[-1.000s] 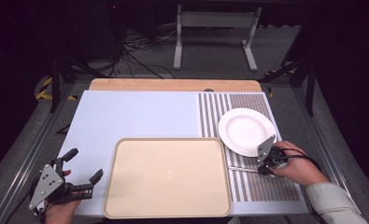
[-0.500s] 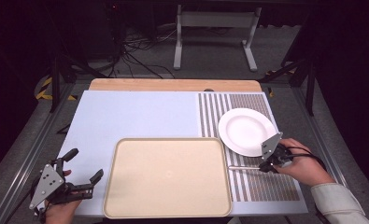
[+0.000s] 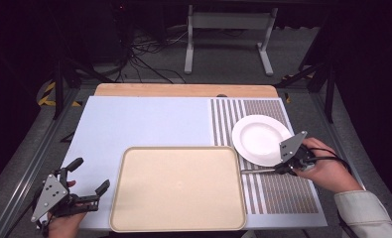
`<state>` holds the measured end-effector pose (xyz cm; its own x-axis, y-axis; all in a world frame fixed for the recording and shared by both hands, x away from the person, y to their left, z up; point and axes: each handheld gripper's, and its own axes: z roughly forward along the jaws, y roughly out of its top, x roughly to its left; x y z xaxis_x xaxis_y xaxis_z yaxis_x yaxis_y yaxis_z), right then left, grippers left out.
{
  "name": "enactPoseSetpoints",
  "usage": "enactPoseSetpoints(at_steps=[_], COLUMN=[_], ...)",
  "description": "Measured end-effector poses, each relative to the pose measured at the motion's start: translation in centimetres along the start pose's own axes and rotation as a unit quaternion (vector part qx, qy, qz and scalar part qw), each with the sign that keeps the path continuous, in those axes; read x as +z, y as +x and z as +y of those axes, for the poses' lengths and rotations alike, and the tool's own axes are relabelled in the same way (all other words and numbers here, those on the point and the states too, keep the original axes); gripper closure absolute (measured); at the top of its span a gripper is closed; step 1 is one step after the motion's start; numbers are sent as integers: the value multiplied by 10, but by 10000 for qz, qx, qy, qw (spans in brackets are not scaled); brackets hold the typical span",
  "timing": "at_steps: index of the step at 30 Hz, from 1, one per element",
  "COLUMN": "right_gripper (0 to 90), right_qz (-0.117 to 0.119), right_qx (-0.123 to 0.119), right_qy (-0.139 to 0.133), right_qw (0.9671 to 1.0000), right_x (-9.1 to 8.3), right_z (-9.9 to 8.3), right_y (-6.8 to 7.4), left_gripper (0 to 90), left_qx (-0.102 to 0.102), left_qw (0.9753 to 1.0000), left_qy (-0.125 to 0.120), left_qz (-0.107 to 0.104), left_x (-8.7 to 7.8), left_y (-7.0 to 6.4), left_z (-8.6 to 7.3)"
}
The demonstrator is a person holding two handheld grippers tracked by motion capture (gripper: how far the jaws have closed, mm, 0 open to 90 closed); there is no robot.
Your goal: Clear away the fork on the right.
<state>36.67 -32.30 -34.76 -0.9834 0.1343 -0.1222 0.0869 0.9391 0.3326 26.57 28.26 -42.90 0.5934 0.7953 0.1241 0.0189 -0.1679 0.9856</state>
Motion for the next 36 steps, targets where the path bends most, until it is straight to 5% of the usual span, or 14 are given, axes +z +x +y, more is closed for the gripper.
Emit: enactPoseSetpoints(at_steps=[15, 36], right_gripper=[855, 855], right_qz=[-27, 200], right_qx=[-353, -828], right_qy=[-306, -540], right_qw=[9989, 9949], right_x=[-9, 24], right_z=[43, 112], right_y=[-9, -29], left_gripper=[2, 2], left_qx=[0, -2], left_qw=[10000, 10000], left_qy=[-7, -8], left_qz=[-7, -31], left_x=[-1, -1], left_y=[0, 1], left_z=[0, 0])
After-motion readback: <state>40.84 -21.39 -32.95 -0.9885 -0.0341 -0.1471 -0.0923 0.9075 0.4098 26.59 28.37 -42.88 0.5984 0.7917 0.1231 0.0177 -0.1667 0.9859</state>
